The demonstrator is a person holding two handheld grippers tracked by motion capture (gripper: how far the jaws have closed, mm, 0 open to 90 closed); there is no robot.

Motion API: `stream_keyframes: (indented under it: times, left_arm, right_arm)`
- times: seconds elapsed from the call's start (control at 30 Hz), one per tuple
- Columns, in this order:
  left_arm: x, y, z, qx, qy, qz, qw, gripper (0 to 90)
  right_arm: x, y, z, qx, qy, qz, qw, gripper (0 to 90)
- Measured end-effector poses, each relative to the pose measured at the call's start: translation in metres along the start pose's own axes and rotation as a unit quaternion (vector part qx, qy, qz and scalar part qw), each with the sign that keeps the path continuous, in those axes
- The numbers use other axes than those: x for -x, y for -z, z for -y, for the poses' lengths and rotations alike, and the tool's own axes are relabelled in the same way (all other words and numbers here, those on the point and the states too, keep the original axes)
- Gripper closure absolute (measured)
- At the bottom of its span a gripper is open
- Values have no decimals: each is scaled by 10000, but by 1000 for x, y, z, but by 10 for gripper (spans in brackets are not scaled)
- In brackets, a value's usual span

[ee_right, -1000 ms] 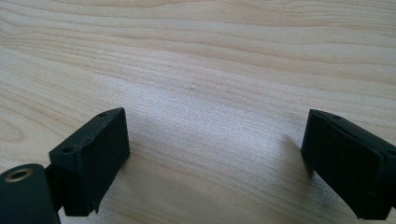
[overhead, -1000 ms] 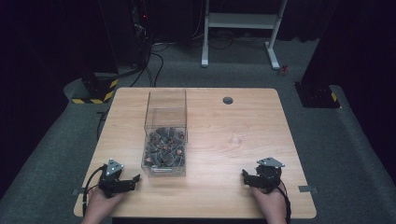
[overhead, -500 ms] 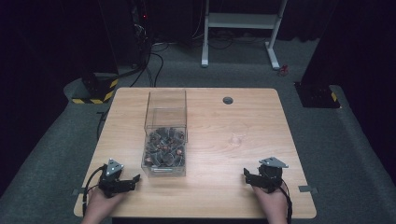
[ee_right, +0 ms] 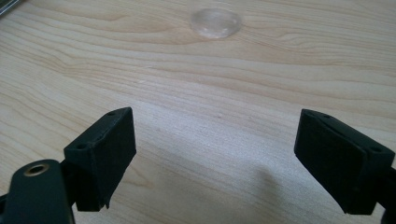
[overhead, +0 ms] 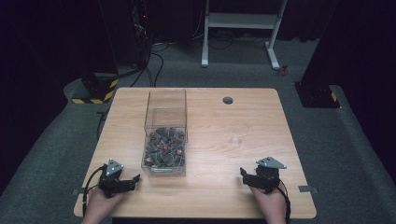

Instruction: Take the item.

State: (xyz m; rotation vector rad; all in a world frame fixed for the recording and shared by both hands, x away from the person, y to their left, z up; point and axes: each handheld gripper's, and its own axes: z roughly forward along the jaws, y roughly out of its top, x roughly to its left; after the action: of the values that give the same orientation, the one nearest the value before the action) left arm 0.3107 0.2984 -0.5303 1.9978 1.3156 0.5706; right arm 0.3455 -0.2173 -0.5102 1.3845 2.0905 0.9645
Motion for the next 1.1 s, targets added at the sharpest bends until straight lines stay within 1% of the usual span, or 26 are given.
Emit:
stream_keyframes:
  times: [0.2,0.27,0.5,0.63,0.67,0.73,0.77,0.93,1.03,1.1]
  left_arm:
    - [0,0,0,0,0,0,10000,128]
    - [0,0,0,0,-1,0,10000,128]
    - [0,0,0,0,0,0,10000,128]
    - [0,0,0,0,0,0,10000,128]
    - [0,0,0,1,0,0,10000,128]
    - [0,0,0,0,0,0,10000,128]
    - [0,0,0,1,0,-1,10000,128]
    - [0,0,0,-14,-18,1,10000,128]
    - [0,0,0,-16,-22,1,10000,128]
    - [0,0,0,-15,-21,1,10000,128]
  right_arm:
    - [-5,0,-1,43,52,-83,9999,136]
    - [-7,-1,-1,57,126,-108,9998,137]
    - [-15,-2,-2,89,190,-205,9996,138]
    - [-19,-1,-3,119,186,-272,9994,138]
    - [-20,-1,-4,151,241,-276,9992,138]
    - [-24,0,-6,151,254,-320,9991,139]
    - [-25,0,-7,167,310,-331,9988,140]
    - [-34,3,-15,164,431,-357,9983,138]
    - [-36,3,-16,183,516,-358,9979,139]
    - [-38,2,-16,126,467,-371,9981,140]
